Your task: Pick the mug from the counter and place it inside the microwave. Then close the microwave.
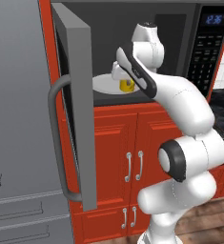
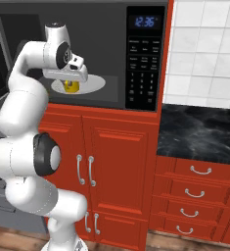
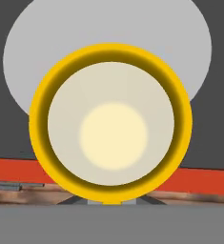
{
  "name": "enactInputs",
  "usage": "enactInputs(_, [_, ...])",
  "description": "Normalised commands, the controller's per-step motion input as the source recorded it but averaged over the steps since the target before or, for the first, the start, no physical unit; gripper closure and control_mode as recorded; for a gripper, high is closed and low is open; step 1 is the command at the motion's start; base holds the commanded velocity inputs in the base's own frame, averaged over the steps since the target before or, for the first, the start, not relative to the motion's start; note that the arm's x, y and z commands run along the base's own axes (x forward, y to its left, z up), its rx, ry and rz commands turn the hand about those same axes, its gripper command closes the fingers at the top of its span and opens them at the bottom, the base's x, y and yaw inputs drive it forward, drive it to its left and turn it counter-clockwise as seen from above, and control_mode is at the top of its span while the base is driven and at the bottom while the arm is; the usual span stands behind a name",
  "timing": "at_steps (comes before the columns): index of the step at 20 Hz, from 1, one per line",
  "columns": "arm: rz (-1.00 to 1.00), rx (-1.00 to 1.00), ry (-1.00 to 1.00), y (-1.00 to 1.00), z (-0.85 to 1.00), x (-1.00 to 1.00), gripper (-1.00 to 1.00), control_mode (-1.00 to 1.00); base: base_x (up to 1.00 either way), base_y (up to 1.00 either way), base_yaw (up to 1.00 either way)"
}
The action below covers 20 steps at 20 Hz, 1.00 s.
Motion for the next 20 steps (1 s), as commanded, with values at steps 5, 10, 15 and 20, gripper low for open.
enactInputs(5, [0.00,0.00,0.02,0.00,-0.04,0.56,1.00,-1.00,0.00,0.00,0.00])
enactInputs(10, [0.00,0.00,0.05,0.06,0.00,0.32,1.00,-1.00,0.00,0.00,0.00])
enactInputs(15, [0.02,0.00,0.05,0.15,-0.05,0.17,1.00,-1.00,0.00,0.00,0.00])
enactInputs(20, [0.05,0.00,0.02,0.14,-0.08,0.20,1.00,-1.00,0.00,0.00,0.00])
